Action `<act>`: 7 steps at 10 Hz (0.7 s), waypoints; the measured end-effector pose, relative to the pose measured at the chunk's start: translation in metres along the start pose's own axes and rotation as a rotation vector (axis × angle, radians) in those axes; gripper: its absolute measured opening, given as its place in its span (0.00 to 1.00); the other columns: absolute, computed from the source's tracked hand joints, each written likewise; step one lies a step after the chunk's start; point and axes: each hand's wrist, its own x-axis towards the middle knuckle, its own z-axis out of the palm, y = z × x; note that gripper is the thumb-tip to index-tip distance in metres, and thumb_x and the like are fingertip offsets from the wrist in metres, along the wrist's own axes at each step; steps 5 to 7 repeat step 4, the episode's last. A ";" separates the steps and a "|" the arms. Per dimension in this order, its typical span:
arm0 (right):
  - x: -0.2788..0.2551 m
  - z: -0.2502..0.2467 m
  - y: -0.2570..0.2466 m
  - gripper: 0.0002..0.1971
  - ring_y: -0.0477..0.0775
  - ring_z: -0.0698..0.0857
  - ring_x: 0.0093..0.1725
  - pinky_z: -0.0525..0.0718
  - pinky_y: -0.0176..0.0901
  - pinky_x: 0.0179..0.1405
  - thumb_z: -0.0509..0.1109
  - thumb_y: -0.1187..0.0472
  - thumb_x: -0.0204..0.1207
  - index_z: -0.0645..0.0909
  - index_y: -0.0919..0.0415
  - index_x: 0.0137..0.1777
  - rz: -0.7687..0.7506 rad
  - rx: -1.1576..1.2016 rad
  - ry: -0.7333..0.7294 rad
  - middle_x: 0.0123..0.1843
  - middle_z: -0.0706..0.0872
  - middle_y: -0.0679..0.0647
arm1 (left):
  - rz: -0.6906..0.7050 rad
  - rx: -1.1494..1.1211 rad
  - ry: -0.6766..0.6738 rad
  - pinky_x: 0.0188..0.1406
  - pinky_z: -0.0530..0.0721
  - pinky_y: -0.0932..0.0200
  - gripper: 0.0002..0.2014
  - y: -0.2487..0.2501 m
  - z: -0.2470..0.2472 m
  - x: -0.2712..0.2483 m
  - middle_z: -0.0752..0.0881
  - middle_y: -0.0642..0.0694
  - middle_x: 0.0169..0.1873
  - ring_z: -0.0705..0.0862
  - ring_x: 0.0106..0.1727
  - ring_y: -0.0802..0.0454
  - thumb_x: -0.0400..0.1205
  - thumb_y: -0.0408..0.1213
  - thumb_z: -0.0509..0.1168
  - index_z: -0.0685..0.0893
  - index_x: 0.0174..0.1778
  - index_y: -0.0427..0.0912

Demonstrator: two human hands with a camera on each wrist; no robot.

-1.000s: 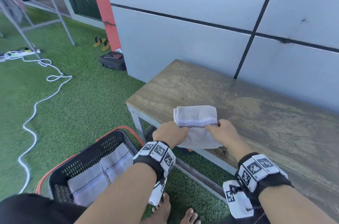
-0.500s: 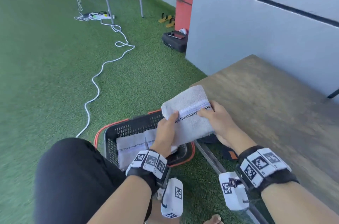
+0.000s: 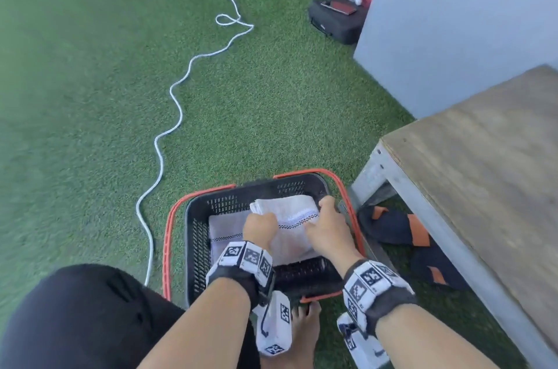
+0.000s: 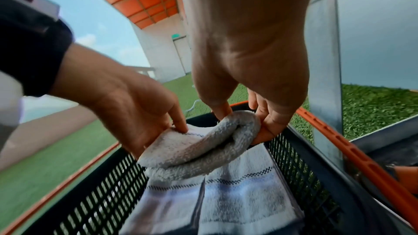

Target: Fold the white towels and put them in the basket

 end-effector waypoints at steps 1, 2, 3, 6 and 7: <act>0.015 0.016 0.005 0.27 0.67 0.85 0.54 0.81 0.53 0.44 0.62 0.63 0.81 0.59 0.53 0.78 -0.044 -0.111 -0.030 0.58 0.84 0.64 | -0.035 0.080 0.007 0.67 0.79 0.43 0.20 -0.006 0.009 0.033 0.81 0.26 0.67 0.79 0.69 0.30 0.86 0.33 0.57 0.78 0.68 0.23; 0.029 0.027 0.012 0.23 0.67 0.83 0.58 0.81 0.56 0.50 0.58 0.67 0.80 0.64 0.51 0.73 -0.056 -0.167 -0.035 0.61 0.81 0.63 | -0.082 0.127 0.025 0.67 0.79 0.47 0.18 -0.005 0.019 0.042 0.81 0.28 0.68 0.80 0.70 0.32 0.87 0.31 0.55 0.78 0.69 0.24; 0.037 0.035 0.016 0.22 0.66 0.81 0.55 0.83 0.57 0.52 0.55 0.75 0.78 0.69 0.55 0.68 -0.072 -0.211 -0.034 0.60 0.78 0.62 | -0.047 0.247 -0.047 0.56 0.79 0.58 0.15 -0.003 0.025 0.046 0.82 0.34 0.68 0.80 0.71 0.38 0.89 0.26 0.51 0.83 0.59 0.28; 0.038 0.040 0.019 0.20 0.64 0.82 0.59 0.82 0.55 0.53 0.58 0.76 0.79 0.72 0.60 0.68 -0.051 -0.303 -0.064 0.63 0.77 0.61 | -0.071 0.216 -0.052 0.37 0.75 0.65 0.16 -0.011 0.033 0.057 0.81 0.29 0.68 0.80 0.70 0.34 0.88 0.29 0.55 0.81 0.65 0.24; 0.038 0.040 0.019 0.20 0.64 0.82 0.59 0.82 0.55 0.53 0.58 0.76 0.79 0.72 0.60 0.68 -0.051 -0.303 -0.064 0.63 0.77 0.61 | -0.071 0.216 -0.052 0.37 0.75 0.65 0.16 -0.011 0.033 0.057 0.81 0.29 0.68 0.80 0.70 0.34 0.88 0.29 0.55 0.81 0.65 0.24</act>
